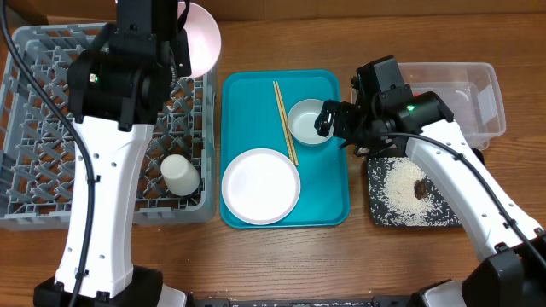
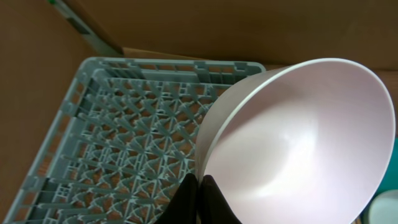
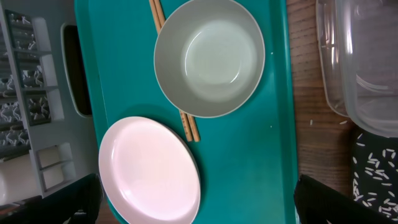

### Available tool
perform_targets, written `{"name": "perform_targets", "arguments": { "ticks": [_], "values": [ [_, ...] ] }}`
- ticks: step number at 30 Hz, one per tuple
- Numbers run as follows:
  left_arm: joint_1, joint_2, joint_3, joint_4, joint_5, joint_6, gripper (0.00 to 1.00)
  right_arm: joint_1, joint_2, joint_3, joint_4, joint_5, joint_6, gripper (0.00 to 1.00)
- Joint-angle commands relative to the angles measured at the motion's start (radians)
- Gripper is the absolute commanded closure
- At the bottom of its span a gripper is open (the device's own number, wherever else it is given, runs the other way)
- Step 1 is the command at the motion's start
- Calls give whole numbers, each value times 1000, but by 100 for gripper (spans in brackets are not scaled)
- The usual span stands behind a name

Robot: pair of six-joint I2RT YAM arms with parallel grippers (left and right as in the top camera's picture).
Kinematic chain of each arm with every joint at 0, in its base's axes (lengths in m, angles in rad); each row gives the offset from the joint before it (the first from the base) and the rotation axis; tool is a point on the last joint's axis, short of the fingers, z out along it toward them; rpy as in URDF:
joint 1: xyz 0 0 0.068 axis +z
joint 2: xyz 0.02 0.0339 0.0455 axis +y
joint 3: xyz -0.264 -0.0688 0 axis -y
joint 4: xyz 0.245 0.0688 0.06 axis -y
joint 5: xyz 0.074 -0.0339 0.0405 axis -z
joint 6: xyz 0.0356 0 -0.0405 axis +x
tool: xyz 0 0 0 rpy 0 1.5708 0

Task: Sort waste into correct bins and load items into the dishwasher
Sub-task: 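Carry the pink bowl to the rack's back edge and stand it upright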

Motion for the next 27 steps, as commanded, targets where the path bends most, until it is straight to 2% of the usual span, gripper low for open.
{"name": "perform_targets", "arguments": {
  "ticks": [1, 6, 14, 20, 27],
  "values": [
    [-13, 1, 8, 27, -161, -25, 96, 4, -16, 28, 3, 11, 0, 0],
    [-14, 51, 8, 89, -324, -25, 96, 4, -16, 28, 3, 11, 0, 0],
    [-18, 226, 8, 122, -541, -13, 96, 4, -16, 28, 3, 11, 0, 0],
    [-59, 385, 8, 149, -795, -5, 96, 4, -16, 28, 3, 11, 0, 0],
    [-57, 523, 8, 169, -885, 38, 96, 4, -16, 28, 3, 11, 0, 0]
  ]
}}
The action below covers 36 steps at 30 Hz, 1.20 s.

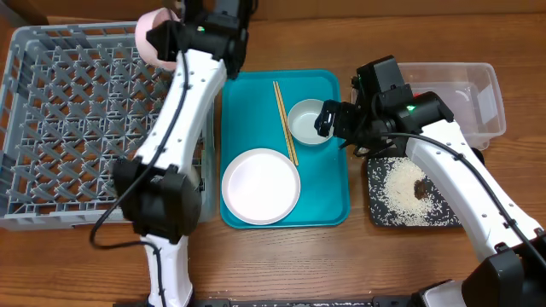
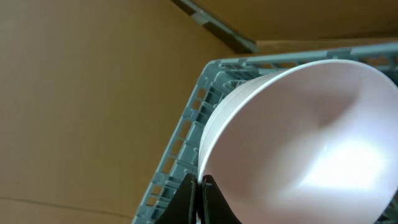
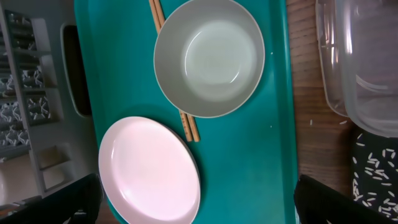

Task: Sort waste into correct bins and load items into the dishwasher
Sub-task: 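Carry the pink bowl to the rack's back edge and stand it upright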

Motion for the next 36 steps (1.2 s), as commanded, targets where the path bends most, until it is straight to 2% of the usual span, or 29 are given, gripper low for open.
{"name": "perform_targets", "arguments": {
  "ticks": [1, 27, 29, 31, 36],
  "values": [
    [8, 64, 8, 2, -126, 18, 96, 4, -16, 28, 3, 11, 0, 0],
    [12, 89, 8, -6, -132, 8, 96, 4, -16, 28, 3, 11, 0, 0],
    [33, 60, 10, -16, -56, 2, 96, 4, -16, 28, 3, 11, 0, 0],
    [48, 31, 10, -43, -46, -42, 96, 4, -16, 28, 3, 11, 0, 0],
    [61, -33, 10, -62, -40, -53, 96, 4, -16, 28, 3, 11, 0, 0]
  ]
}}
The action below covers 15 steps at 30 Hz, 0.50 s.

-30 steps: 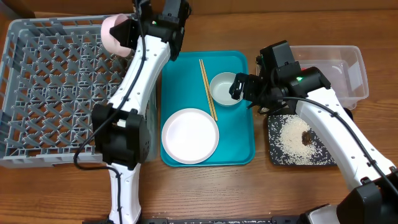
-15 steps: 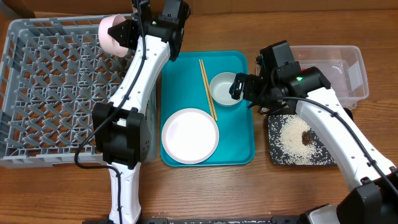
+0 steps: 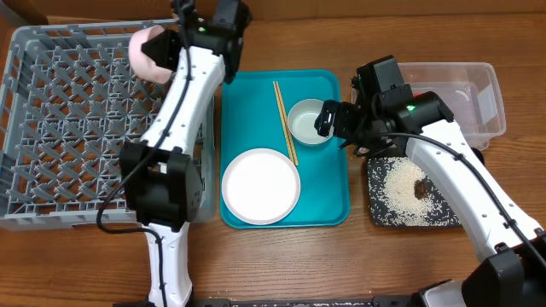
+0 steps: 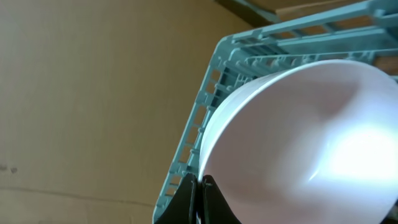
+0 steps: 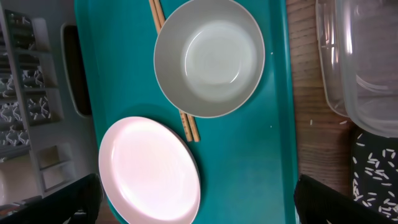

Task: Sort waste into correct bins and load items into the dishwasher
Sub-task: 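Carry the pink bowl to the rack's back edge and stand it upright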

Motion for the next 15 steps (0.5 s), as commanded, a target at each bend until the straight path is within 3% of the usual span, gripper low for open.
{"name": "perform_targets", "arguments": {
  "ticks": [1, 15],
  "values": [
    [8, -117, 11, 2, 8, -41, 96, 4, -16, 28, 3, 11, 0, 0],
    [-3, -159, 11, -6, 20, -41, 96, 4, -16, 28, 3, 11, 0, 0]
  ]
}}
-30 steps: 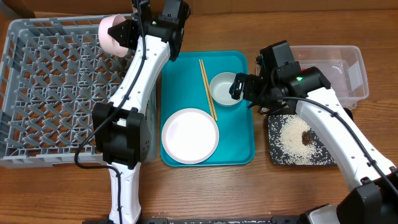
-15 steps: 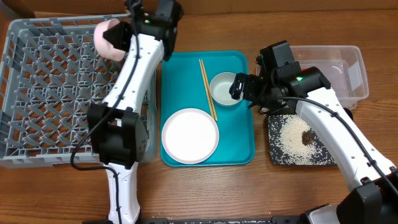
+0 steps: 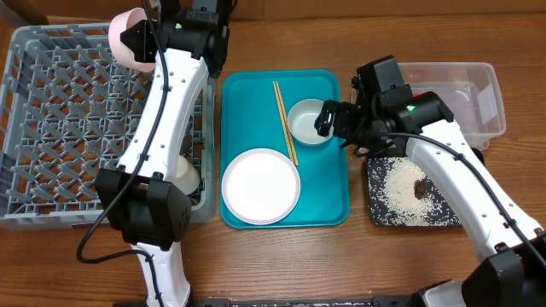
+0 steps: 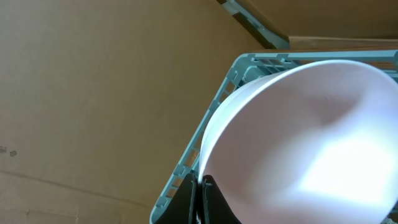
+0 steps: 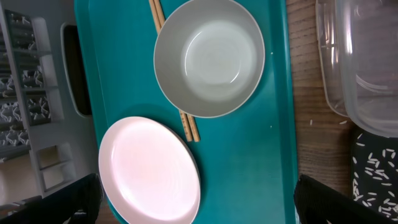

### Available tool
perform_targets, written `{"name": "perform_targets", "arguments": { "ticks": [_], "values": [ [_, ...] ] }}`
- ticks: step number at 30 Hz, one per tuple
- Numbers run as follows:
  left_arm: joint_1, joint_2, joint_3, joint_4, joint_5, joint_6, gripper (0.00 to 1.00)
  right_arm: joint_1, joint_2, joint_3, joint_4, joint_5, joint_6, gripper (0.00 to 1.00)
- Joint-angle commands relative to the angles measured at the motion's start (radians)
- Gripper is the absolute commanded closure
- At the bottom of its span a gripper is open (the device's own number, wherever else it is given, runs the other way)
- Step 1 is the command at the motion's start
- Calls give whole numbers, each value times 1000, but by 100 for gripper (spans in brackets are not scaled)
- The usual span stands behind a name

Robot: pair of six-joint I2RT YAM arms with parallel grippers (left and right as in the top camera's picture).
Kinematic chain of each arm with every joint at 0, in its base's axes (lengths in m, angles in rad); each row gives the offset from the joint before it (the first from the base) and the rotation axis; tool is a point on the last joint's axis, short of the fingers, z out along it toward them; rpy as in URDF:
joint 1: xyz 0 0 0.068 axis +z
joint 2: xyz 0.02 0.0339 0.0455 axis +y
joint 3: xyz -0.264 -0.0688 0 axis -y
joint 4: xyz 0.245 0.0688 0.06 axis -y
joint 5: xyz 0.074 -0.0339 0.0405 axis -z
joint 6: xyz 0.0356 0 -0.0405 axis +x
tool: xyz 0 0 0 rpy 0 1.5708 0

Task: Sort waste into correct bins and load items into the dishwasher
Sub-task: 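Carry the pink bowl to the rack's back edge and stand it upright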

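My left gripper is shut on the rim of a pink bowl, held over the back edge of the grey dish rack; the bowl fills the left wrist view. My right gripper stands open above the teal tray, holding nothing. On the tray lie a white plate, a grey-green bowl and wooden chopsticks. A white cup sits in the rack's front right corner.
A clear plastic bin stands at the right back, with a black tray of spilled rice in front of it. Brown cardboard walls rise behind the rack.
My left gripper has carried the pink bowl a little further left and back over the rack's rear edge. The right arm has not moved.
The pink bowl was held at the rack's back right corner, near the teal tray. It was then further left over the rack's rear edge, then further left again, and now stands over the rack's back rail. My right gripper stayed open over the tray throughout.
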Motion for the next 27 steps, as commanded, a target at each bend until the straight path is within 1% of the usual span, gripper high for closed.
{"name": "perform_targets", "arguments": {
  "ticks": [1, 9, 16, 23, 27],
  "values": [
    [-5, -19, 10, -6, 2, -23, 96, 4, -16, 28, 3, 11, 0, 0],
    [-31, -19, 10, -19, 8, -37, 96, 4, -16, 28, 3, 11, 0, 0],
    [-91, -19, 10, -31, 9, -39, 96, 4, -16, 28, 3, 11, 0, 0],
    [-146, -19, 10, -40, 12, -73, 96, 4, -16, 28, 3, 11, 0, 0],
    [-169, -18, 10, -64, 43, -81, 96, 4, -16, 28, 3, 11, 0, 0]
  ]
}}
